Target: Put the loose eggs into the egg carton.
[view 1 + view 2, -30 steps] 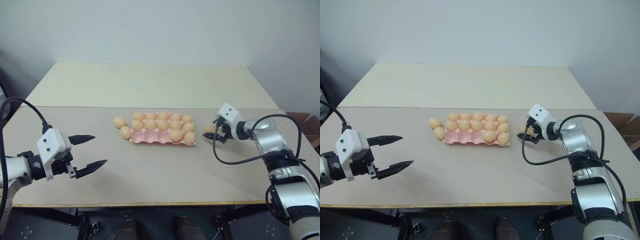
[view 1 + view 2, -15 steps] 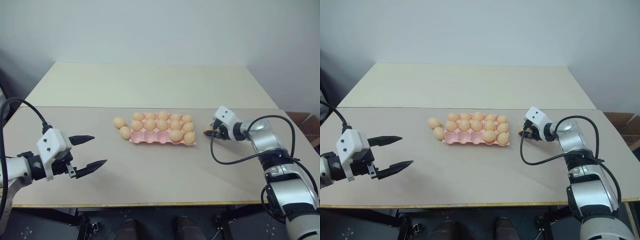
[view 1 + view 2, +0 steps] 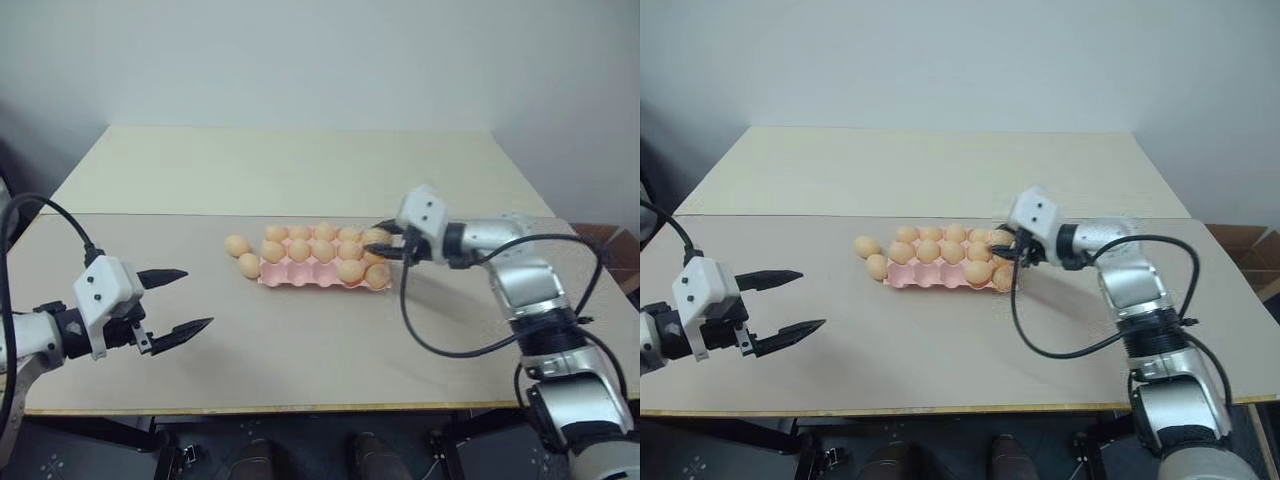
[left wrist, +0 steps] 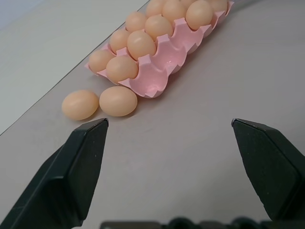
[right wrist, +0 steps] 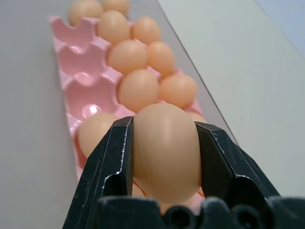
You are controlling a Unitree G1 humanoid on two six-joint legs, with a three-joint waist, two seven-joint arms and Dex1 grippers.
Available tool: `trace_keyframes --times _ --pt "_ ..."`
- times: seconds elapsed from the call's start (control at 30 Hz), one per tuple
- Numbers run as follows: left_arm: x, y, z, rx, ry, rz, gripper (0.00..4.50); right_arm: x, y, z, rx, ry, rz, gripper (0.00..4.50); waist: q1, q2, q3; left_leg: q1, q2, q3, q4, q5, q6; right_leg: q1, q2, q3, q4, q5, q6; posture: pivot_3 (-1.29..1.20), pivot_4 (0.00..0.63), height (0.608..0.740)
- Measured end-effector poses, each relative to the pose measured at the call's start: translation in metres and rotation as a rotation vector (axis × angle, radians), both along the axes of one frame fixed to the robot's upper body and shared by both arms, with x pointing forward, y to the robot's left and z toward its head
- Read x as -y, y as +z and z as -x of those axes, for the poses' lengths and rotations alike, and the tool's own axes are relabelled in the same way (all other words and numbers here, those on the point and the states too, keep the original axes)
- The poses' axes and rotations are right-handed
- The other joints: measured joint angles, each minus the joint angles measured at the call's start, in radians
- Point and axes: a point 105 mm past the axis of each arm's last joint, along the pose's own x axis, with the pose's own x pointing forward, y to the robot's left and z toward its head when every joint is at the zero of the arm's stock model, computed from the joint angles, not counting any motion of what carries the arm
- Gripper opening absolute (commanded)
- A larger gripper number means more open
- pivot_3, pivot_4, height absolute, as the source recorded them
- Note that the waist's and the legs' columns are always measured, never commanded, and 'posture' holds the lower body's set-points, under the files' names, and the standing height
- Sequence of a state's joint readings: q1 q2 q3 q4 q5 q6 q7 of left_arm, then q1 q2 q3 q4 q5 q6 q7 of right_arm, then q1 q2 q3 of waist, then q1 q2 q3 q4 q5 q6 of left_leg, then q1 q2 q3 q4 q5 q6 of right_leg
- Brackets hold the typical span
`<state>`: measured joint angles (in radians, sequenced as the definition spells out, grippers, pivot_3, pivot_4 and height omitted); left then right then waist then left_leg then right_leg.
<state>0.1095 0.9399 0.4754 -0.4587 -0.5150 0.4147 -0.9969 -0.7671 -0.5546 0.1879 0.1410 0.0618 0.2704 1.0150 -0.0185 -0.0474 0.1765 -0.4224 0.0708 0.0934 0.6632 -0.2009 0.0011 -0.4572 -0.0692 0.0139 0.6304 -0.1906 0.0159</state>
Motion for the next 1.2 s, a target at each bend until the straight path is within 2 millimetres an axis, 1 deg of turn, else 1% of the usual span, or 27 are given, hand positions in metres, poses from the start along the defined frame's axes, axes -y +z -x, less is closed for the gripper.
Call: trace_keyframes --times 0.07,0.17,0.27,0.37,0.4,0.43,0.47,0.5,0.53,0.57,0.6,0.73,0.9,1.03,1.2 --pt "0.000 0.000 0.000 0.000 0.000 -0.001 4.50 -0.015 -0.005 0.002 -0.002 0.028 -0.012 1.88 0.000 0.000 0.000 0.000 0.000 0.000 0.000 0.000 0.000 0.000 0.000 0.000 0.000 0.000 -0.001 0.00 0.150 0.740" --pt "0.000 -0.001 0.001 -0.005 0.002 -0.001 4.50 -0.028 -0.008 0.004 -0.004 0.055 -0.012 1.88 0.000 0.000 0.000 0.000 0.000 0.000 0.000 0.000 0.000 0.000 0.000 0.000 0.000 0.000 -0.001 0.00 0.150 0.740" --pt "0.000 -0.002 0.002 -0.009 0.004 -0.002 4.50 -0.039 -0.007 0.006 -0.003 0.096 -0.001 1.88 0.000 0.000 0.000 0.000 0.000 0.000 0.000 0.000 0.000 0.000 0.000 0.000 0.000 -0.001 -0.002 0.00 0.150 0.740" --pt "0.000 -0.004 0.003 -0.013 0.004 -0.004 4.50 -0.044 -0.008 0.006 -0.010 0.126 0.030 1.88 0.000 0.000 0.000 0.000 0.000 0.000 0.000 0.000 0.000 0.000 0.000 0.000 0.000 -0.001 -0.003 0.00 0.150 0.740" --pt "0.000 -0.004 0.003 -0.013 0.004 -0.005 4.50 -0.044 -0.011 0.005 -0.016 0.130 0.040 2.43 0.000 0.000 0.000 0.000 0.000 0.000 0.000 0.000 0.000 0.000 0.000 0.000 0.000 -0.001 -0.003 0.00 0.150 0.740" --pt "0.000 -0.004 0.004 -0.012 0.005 -0.005 4.50 -0.045 -0.014 0.004 -0.026 0.130 0.045 2.65 0.000 0.000 0.000 0.000 0.000 0.000 0.000 0.000 0.000 0.000 0.000 0.000 0.000 -0.001 -0.004 0.00 0.150 0.740" --pt "0.000 -0.003 0.004 -0.012 0.006 -0.006 4.50 -0.046 -0.018 0.003 -0.037 0.130 0.045 2.97 0.000 0.000 0.000 0.000 0.000 0.000 0.000 0.000 0.000 0.000 0.000 0.000 0.000 -0.001 -0.004 0.00 0.150 0.740" --pt "0.000 -0.003 0.004 -0.011 0.006 -0.006 4.50 -0.047 -0.021 0.002 -0.044 0.131 0.045 3.33 0.000 0.000 0.000 0.000 0.000 0.000 0.000 0.000 0.000 0.000 0.000 0.000 0.000 -0.001 -0.004 0.00 0.150 0.740" --pt "0.000 -0.003 0.004 -0.011 0.006 -0.007 4.50 -0.046 -0.024 0.001 -0.052 0.127 0.047 3.78 0.001 0.000 0.000 0.000 0.000 0.000 0.000 0.000 0.000 0.000 0.000 0.000 0.000 -0.001 -0.004 0.00 0.150 0.740" --pt "0.000 -0.003 0.004 -0.011 0.006 -0.007 4.50 -0.046 -0.024 -0.001 -0.054 0.124 0.048 4.01 0.000 0.000 0.000 0.000 0.000 0.000 0.000 0.000 0.000 0.000 0.000 0.000 0.000 -0.001 -0.004 0.00 0.150 0.740" --pt "0.000 -0.003 0.004 -0.011 0.006 -0.007 4.50 -0.047 -0.024 -0.003 -0.052 0.122 0.049 4.40 0.000 0.000 0.000 0.000 0.000 0.000 0.000 0.000 0.000 0.000 0.000 0.000 0.000 -0.001 -0.003 0.00 0.150 0.740" --pt "0.000 -0.003 0.004 -0.012 0.007 -0.007 4.50 -0.050 -0.021 -0.006 -0.026 0.125 0.049 4.45 -0.001 0.000 0.000 0.000 0.000 0.000 0.000 0.000 0.000 0.000 0.000 0.000 0.000 -0.001 -0.003 0.00 0.150 0.740" --pt "0.000 -0.003 0.004 -0.011 0.008 -0.008 4.50 -0.046 -0.020 -0.007 -0.015 0.119 0.060 4.45 0.000 0.000 0.000 0.000 0.000 0.000 0.000 0.000 0.000 0.000 0.000 0.000 0.000 -0.001 -0.003 0.00 0.150 0.740" --pt "-0.002 -0.004 0.004 -0.012 0.015 -0.012 4.50 -0.032 -0.009 0.001 0.028 0.124 0.076 4.45 0.005 0.000 0.000 0.000 0.000 0.000 0.000 0.000 0.000 0.000 0.000 -0.001 0.000 -0.001 -0.003 0.00 0.150 0.740" --pt "-0.014 -0.004 0.006 -0.012 0.064 -0.018 4.50 0.002 0.006 0.022 0.019 0.117 0.067 4.45 0.006 0.000 0.000 0.000 0.000 0.000 -0.001 0.000 0.000 0.000 -0.001 -0.001 -0.001 -0.003 -0.005 0.00 0.150 0.740"
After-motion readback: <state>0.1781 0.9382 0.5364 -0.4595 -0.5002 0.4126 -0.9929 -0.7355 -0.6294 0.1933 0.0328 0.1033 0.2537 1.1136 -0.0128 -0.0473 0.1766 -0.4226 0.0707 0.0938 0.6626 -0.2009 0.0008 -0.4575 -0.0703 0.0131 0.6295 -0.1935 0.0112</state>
